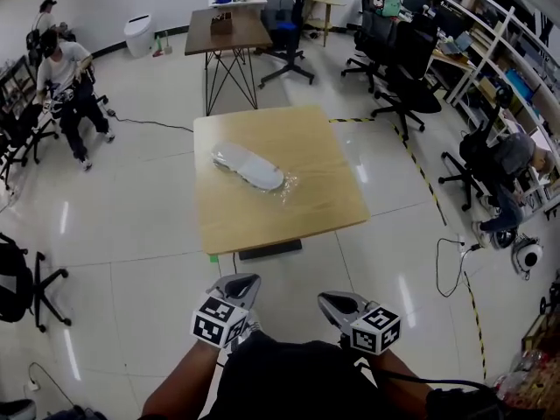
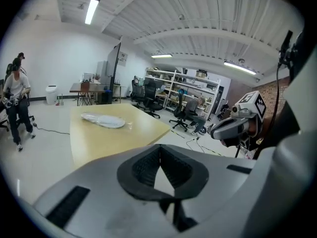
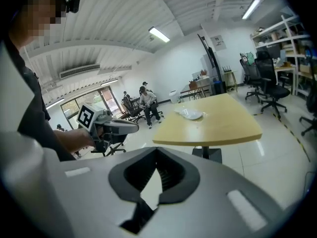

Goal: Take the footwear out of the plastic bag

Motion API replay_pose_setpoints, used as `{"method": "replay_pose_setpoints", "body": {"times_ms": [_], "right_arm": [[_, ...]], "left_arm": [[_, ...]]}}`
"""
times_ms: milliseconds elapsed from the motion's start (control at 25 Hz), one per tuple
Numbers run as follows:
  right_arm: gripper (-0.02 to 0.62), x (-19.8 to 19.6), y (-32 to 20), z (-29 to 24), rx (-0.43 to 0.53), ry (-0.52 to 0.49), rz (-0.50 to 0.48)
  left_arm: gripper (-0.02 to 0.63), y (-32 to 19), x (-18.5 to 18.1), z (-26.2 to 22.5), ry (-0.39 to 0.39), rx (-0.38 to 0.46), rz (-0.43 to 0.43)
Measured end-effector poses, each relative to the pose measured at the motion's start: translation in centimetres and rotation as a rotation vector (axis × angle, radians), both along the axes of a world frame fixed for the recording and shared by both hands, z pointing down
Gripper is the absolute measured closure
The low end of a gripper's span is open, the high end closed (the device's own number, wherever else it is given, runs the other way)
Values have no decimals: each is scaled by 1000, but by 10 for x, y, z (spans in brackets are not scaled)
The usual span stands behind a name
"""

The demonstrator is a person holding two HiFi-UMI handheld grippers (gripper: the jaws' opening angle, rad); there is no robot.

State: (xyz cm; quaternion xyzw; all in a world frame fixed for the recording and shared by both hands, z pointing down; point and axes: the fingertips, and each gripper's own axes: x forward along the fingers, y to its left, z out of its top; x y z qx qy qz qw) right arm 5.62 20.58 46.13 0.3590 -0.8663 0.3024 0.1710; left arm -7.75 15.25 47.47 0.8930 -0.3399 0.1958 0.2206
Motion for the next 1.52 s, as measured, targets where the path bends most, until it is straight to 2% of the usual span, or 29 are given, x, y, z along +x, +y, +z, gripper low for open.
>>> {"method": "replay_pose_setpoints", "body": {"times_ms": [280,480,680,840,920,1000,1080,1200,1320,1520], "right_arm": [[593,-11,-89,-6,41,36,46],[592,8,-145,4,42,19,48],[593,21,-207,25,4,-39,-32],[592,31,-252,48,-59,-68,-115],[593,37,-272,53,-69,-77,-160],[592,41,-286,61,-81,-82,-200],[593,43,-295,73,-108,-86,-231],[592,41,-309,89,-134,-76,-248],[592,36,-318,101,-147,-55,-233],[592,25,-340,114,-152,-1,-182]], "left_arm": [[598,-96,-28,1,-35,13,6],[598,-145,-22,9,-76,9,-20],[598,-189,-7,12,-118,0,-96],[598,-224,-3,19,-196,2,-170],[597,-242,1,30,-261,9,-170],[542,-254,10,48,-301,-8,-148],[505,-262,19,62,-303,-33,-154],[505,-276,27,68,-284,-45,-184],[505,-286,24,78,-358,-38,-129],[483,-324,19,102,-500,-29,40]]}}
